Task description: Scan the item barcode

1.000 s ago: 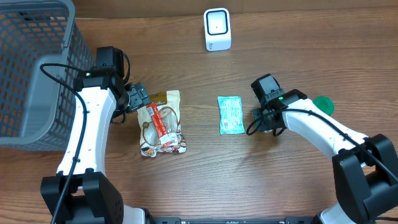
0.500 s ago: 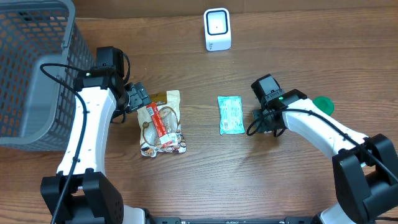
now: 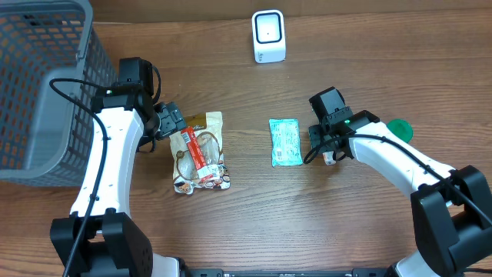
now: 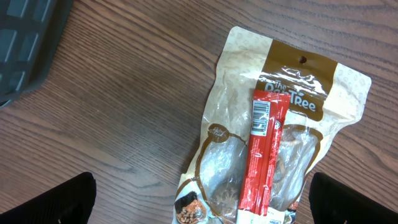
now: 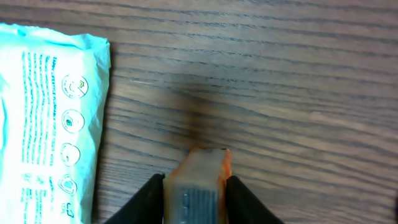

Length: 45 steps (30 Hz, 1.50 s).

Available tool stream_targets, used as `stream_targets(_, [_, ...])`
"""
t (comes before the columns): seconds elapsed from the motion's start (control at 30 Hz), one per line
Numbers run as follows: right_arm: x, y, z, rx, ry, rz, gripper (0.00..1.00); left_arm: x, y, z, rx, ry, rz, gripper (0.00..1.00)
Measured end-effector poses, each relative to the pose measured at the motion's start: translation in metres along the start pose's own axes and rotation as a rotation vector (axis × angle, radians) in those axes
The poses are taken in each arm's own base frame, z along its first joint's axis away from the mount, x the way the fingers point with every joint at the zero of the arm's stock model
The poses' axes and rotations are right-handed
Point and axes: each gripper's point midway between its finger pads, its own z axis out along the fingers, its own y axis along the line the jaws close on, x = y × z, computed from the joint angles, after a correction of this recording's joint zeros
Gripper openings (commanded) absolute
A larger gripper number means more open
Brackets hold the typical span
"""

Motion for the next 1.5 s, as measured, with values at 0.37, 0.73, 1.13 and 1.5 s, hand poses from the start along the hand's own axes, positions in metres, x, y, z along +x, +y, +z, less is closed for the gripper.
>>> stream_targets(0.37, [-0.002,-0.006,0.0,0.033,-0.009,0.0,0.3,0.0,0.0,0.0,0.0,0.0,0.0,1.0])
stream_targets(0.73, [-0.002,-0.007,0.0,0.041,-0.011,-0.002,0.25,0.0,0.0,0.0,0.0,0.0,0.0,1.0])
stream_targets(1.13, [-0.002,-0.007,0.0,0.042,-0.011,-0.001,0.67,0.0,0.0,0.0,0.0,0.0,0.0,1.0])
stream_targets(1.5, [0.018,-0.013,-0.012,0.067,0.105,0.005,0.58,0.0,0.0,0.0,0.0,0.0,0.0,1.0])
